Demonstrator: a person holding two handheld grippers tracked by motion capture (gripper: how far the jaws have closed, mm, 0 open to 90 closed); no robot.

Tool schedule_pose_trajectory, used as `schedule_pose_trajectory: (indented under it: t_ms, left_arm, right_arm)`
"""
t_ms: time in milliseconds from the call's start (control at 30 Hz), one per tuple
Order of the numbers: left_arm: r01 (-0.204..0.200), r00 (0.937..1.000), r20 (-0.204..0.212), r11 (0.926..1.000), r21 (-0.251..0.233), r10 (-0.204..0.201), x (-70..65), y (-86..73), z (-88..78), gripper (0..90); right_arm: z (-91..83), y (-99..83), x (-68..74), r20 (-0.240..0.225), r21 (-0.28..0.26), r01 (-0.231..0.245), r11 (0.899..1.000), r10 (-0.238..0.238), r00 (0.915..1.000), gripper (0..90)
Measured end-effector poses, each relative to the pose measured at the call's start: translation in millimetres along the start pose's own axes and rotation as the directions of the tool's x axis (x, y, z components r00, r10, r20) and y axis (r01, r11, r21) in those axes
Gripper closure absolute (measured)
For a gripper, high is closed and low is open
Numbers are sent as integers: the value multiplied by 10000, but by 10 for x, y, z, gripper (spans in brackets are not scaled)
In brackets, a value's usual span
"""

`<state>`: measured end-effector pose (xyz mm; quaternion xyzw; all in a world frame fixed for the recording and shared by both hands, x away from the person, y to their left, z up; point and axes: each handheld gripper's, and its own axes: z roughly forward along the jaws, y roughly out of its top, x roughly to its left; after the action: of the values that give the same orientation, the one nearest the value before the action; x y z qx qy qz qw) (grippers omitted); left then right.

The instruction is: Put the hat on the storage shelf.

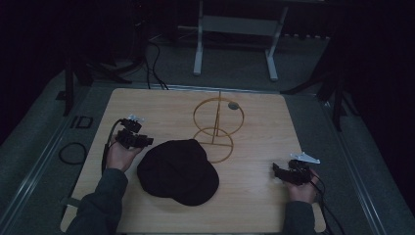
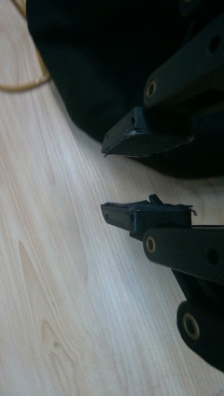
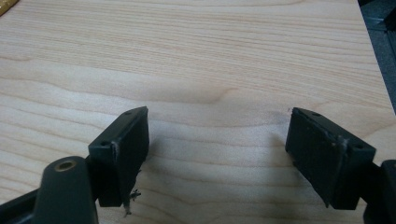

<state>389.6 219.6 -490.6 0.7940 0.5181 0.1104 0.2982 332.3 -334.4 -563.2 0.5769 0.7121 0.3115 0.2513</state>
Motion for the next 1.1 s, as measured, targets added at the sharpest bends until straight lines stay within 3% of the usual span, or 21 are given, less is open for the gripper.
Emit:
schedule_pose_trajectory:
  t_ms: [100,133,267,400,500,667,1100]
  left_arm:
    - [-237,9997,77,9997,34,237,-44,35,-46,631]
    - [-363,9989,312,9993,55,361,-70,41,-72,617]
    - [-625,9967,538,9978,202,613,-122,45,-95,594]
    - [-993,9938,503,9950,66,989,-213,129,-205,588]
    - [-1043,9932,510,9945,-113,1047,-270,202,-306,584]
    - [-697,9948,732,9975,-123,704,-331,239,-379,584]
    - [-1079,9875,1166,9941,108,1059,-661,326,-464,611]
  right_arm:
    - [7,5,-3,3,-11,11,10000,-11,10000,213]
    - [11,10,-5,5,-2,13,10000,-13,10000,212]
    - [16,14,-6,2,3,-1,10000,1,10000,211]
    - [22,21,-9,9,7,-1,10000,1,10000,210]
    - [27,25,-10,12,6,0,10000,0,10000,210]
    - [28,26,-11,11,4,-3,10000,3,10000,210]
    - [34,30,-13,16,0,-7,10000,7,10000,209]
